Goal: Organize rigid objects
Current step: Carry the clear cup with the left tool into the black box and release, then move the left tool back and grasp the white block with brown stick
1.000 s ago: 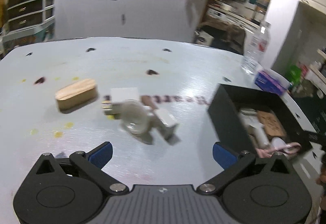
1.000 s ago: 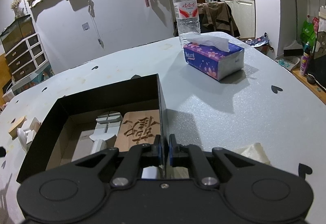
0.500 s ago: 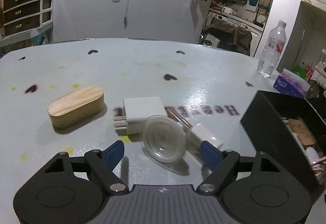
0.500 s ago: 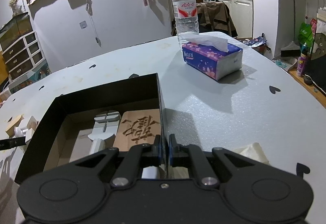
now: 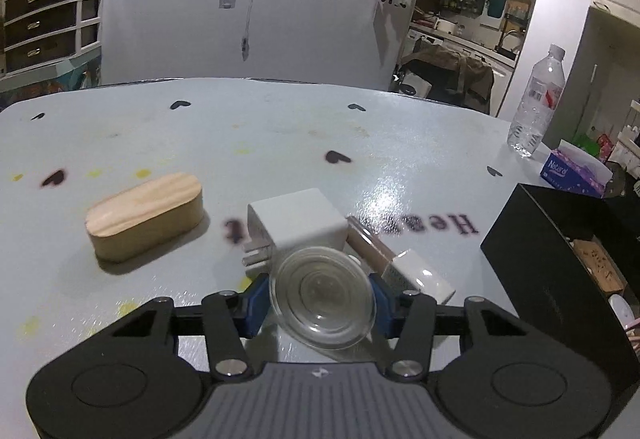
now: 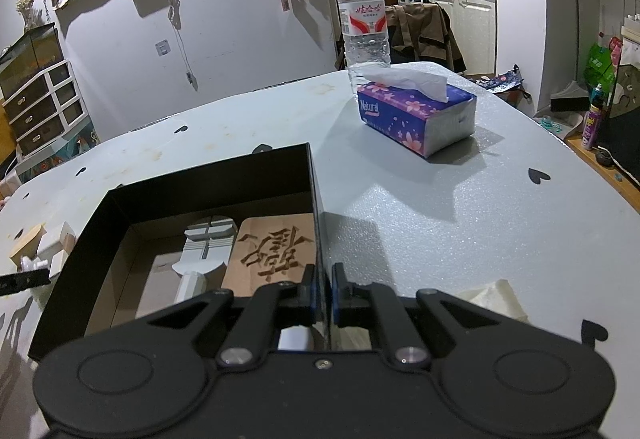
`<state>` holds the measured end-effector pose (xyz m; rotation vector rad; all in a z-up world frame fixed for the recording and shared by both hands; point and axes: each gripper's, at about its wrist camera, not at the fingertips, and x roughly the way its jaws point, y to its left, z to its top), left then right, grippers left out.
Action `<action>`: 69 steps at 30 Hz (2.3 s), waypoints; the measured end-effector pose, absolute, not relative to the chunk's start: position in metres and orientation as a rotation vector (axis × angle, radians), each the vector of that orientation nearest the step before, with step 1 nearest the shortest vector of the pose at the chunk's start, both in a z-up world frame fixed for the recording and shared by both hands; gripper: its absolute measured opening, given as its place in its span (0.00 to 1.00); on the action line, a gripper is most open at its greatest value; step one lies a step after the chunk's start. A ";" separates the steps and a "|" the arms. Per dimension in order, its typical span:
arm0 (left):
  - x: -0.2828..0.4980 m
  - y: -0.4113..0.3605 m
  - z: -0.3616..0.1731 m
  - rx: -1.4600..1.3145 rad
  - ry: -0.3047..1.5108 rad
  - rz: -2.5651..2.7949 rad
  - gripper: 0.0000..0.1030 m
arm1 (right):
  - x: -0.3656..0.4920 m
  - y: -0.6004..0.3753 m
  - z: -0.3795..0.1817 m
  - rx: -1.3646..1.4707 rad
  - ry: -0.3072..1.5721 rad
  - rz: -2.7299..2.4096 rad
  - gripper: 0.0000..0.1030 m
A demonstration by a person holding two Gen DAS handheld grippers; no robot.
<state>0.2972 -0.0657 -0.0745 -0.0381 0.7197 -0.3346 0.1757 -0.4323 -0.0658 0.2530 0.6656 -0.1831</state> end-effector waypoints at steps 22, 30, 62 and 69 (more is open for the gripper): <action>0.246 -0.186 -0.001 -0.020 0.672 -0.899 0.50 | 0.176 -0.434 -0.066 0.261 0.663 -0.172 0.07; 0.281 -0.245 -0.034 -0.073 0.858 -1.048 0.50 | 0.176 -0.435 -0.067 0.267 0.664 -0.163 0.07; 0.288 -0.251 -0.040 -0.059 0.951 -1.046 0.75 | 0.175 -0.438 -0.068 0.288 0.660 -0.155 0.08; 0.274 -0.241 -0.025 -0.060 0.929 -1.047 0.75 | 0.175 -0.438 -0.067 0.288 0.660 -0.154 0.08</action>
